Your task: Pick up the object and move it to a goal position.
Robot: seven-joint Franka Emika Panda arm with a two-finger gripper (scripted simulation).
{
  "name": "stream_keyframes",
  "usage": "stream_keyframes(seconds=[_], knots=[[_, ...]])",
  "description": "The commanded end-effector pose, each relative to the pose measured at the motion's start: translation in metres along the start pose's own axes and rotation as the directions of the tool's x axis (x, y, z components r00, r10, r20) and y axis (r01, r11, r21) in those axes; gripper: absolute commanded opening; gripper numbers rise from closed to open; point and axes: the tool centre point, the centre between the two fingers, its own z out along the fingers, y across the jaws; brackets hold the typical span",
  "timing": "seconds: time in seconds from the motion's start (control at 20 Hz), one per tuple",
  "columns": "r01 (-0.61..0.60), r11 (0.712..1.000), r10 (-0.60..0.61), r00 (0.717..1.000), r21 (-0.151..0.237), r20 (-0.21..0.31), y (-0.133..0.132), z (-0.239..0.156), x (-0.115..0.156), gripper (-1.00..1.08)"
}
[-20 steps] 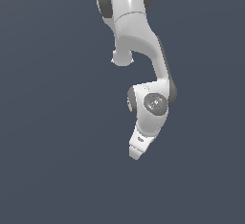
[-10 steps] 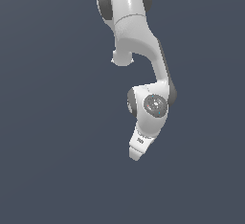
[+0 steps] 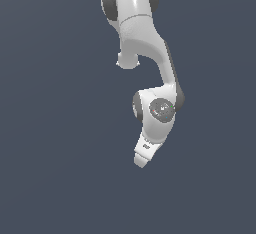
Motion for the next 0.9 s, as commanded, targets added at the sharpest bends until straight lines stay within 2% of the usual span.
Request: stream_keyframes(seconds=[0.0,0.45,0.65,0.85], knots=[[0.0,1.0,0.0,1.0,0.0,0.0,0.001,-0.001,-0.003,-1.0],[-0.001,1.0,0.001,1.0,0.0,0.0,0.005,-0.013,-0.04,-1.0],[-0.001,1.0,0.001,1.0,-0.001,0.0,0.008,-0.023,-0.072,-1.0],[-0.001,1.0,0.001,1.0,-0.001,0.0,0.013,-0.037,-0.115,-1.0]])
